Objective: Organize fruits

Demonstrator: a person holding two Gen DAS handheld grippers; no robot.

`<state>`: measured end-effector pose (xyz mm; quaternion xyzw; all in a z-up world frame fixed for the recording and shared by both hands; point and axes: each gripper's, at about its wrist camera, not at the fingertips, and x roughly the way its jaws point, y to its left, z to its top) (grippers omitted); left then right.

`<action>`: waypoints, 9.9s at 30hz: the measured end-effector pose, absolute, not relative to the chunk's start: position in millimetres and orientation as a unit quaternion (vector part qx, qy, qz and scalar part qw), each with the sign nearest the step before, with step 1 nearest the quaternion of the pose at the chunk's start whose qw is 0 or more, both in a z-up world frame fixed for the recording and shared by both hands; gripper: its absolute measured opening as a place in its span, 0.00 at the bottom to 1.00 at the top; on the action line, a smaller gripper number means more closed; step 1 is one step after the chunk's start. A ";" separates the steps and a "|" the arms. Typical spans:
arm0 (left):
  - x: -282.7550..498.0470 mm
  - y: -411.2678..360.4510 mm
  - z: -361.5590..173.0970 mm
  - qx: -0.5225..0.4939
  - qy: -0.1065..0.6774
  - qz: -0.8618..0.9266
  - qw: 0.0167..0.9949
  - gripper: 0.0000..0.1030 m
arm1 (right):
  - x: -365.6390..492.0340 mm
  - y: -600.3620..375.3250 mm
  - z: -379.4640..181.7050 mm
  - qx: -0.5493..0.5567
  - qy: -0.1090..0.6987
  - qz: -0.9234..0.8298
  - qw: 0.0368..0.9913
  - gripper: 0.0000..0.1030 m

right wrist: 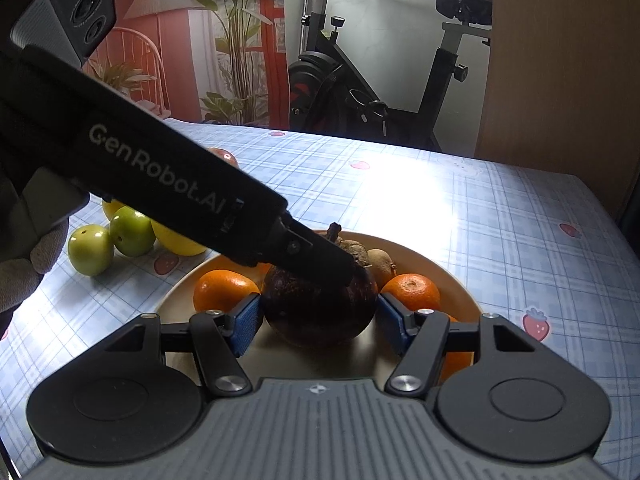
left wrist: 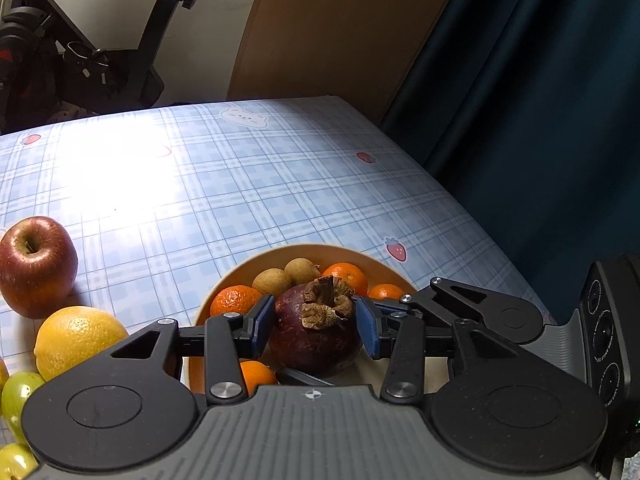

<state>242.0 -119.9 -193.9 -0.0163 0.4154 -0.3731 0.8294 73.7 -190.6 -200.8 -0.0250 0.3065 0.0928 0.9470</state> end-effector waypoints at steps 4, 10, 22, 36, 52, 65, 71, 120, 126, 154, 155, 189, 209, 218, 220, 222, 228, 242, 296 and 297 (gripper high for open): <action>241.7 -120.6 -194.6 -0.016 0.417 -0.371 0.830 0.46 | 74.5 -188.7 -201.6 -0.029 0.308 0.092 0.947 0.63; 236.8 -120.1 -189.7 -0.012 0.412 -0.364 0.835 0.46 | 74.6 -185.8 -198.9 -0.031 0.312 0.085 0.946 0.64; 230.4 -80.9 -166.1 -0.050 0.384 -0.341 0.856 0.46 | 64.7 -184.2 -180.9 -0.029 0.303 0.067 0.950 0.70; 246.9 10.0 -145.3 -0.095 0.361 -0.244 0.895 0.46 | 74.8 -159.0 -155.7 -0.037 0.279 0.089 0.955 0.70; 291.6 63.9 -119.8 -0.073 0.349 -0.183 0.916 0.46 | 160.0 -113.9 -154.6 0.005 0.288 0.141 0.947 0.70; 322.0 43.7 -166.5 -0.092 0.411 -0.236 0.876 0.46 | 212.4 -94.9 -180.3 0.009 0.337 0.169 0.926 0.69; 330.2 46.4 -179.2 -0.112 0.433 -0.241 0.861 0.46 | 220.8 -90.6 -186.2 0.008 0.349 0.180 0.919 0.69; 203.8 -71.7 -122.9 -0.054 0.390 -0.370 0.841 0.35 | 53.4 -171.0 -128.6 0.020 0.303 0.100 0.947 0.65; 192.4 -103.8 -139.6 -0.036 0.410 -0.390 0.823 0.35 | 25.3 -194.1 -141.5 0.041 0.318 0.075 0.944 0.65; 196.4 -160.0 -187.3 0.001 0.445 -0.390 0.806 0.35 | 24.3 -224.1 -183.1 0.050 0.348 0.044 0.935 0.65; 195.8 -159.8 -185.8 0.004 0.442 -0.389 0.808 0.35 | 25.3 -223.7 -183.2 0.047 0.347 0.044 0.936 0.65; 196.3 -11.7 -124.7 -0.022 0.357 -0.291 0.887 0.36 | 24.3 -196.6 -146.9 0.027 0.311 0.032 0.950 0.71; 190.5 86.4 -161.6 0.018 0.397 -0.232 0.888 0.37 | 103.1 -79.7 -169.1 -0.003 0.329 0.154 0.932 0.59; 185.6 72.2 -185.7 0.024 0.406 -0.262 0.875 0.51 | 104.0 -83.2 -178.8 0.002 0.341 0.156 0.927 0.50; 186.5 67.9 -188.2 0.033 0.407 -0.263 0.874 0.51 | 104.0 -83.4 -179.0 0.006 0.341 0.158 0.927 0.49; 188.1 65.0 -192.2 0.041 0.408 -0.258 0.875 0.51 | 103.8 -82.9 -178.9 0.007 0.342 0.159 0.926 0.49; 190.6 65.8 -202.9 0.035 0.418 -0.254 0.871 0.48 | 106.4 -82.7 -180.5 0.010 0.345 0.165 0.924 0.49; 167.3 128.5 -181.6 -0.028 0.385 -0.173 0.906 0.48 | 120.3 -58.2 -188.1 0.036 0.356 0.188 0.915 0.50; 158.1 141.3 -184.6 -0.075 0.378 -0.159 0.909 0.48 | 120.1 -38.3 -196.9 0.009 0.354 0.176 0.919 0.46; 157.9 141.1 -184.3 -0.075 0.378 -0.158 0.909 0.48 | 121.1 -38.4 -197.0 0.009 0.353 0.176 0.919 0.46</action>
